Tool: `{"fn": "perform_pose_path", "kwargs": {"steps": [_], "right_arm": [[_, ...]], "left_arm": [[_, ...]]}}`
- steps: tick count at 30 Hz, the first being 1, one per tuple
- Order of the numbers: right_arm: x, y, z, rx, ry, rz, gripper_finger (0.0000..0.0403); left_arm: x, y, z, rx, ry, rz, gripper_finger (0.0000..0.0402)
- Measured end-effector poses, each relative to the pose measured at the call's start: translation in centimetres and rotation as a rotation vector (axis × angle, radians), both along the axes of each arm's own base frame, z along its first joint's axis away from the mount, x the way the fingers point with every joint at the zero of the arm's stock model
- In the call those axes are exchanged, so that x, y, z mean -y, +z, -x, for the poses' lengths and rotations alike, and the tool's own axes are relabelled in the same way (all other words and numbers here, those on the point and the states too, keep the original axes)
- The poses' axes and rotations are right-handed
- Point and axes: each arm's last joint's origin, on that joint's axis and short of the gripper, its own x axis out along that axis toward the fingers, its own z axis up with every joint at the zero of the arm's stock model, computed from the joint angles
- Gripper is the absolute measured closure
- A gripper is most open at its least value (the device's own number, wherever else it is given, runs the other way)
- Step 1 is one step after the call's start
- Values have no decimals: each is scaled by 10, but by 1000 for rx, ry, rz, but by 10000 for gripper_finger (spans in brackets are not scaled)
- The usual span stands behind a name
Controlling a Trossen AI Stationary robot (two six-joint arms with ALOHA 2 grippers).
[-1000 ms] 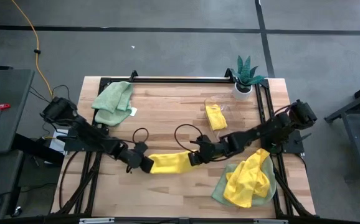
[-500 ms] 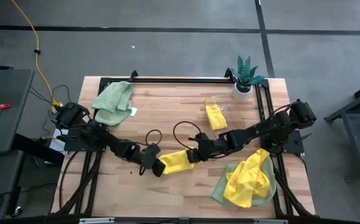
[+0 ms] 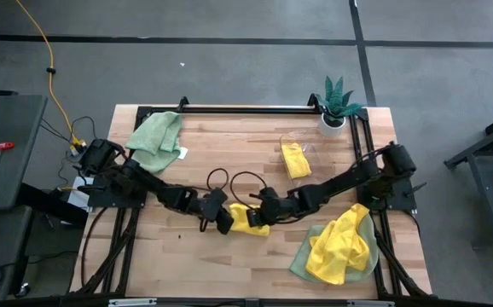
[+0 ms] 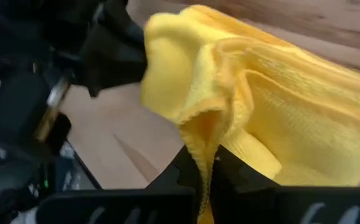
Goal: Fold microfiber towels
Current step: Fold the top yellow microfiber towel
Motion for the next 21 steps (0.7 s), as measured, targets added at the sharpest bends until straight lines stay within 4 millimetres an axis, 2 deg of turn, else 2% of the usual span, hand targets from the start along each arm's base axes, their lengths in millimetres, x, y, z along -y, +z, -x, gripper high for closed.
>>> {"fn": "perform_pose_path", "kwargs": {"steps": [7, 10, 16, 21], "right_arm": [[1, -3, -5, 2, -10, -7, 402], [0, -6, -6, -2, 3, -18, 389], [-4, -5, -14, 88, 43, -49, 303], [-2, 2, -22, 196, 60, -80, 233]], "left_arm": [[5, 0, 1, -2, -9, 9, 401], [4, 0, 1, 0, 5, 10, 401], [4, 0, 1, 7, 14, -2, 401], [4, 1, 1, 14, 16, -11, 401]]}}
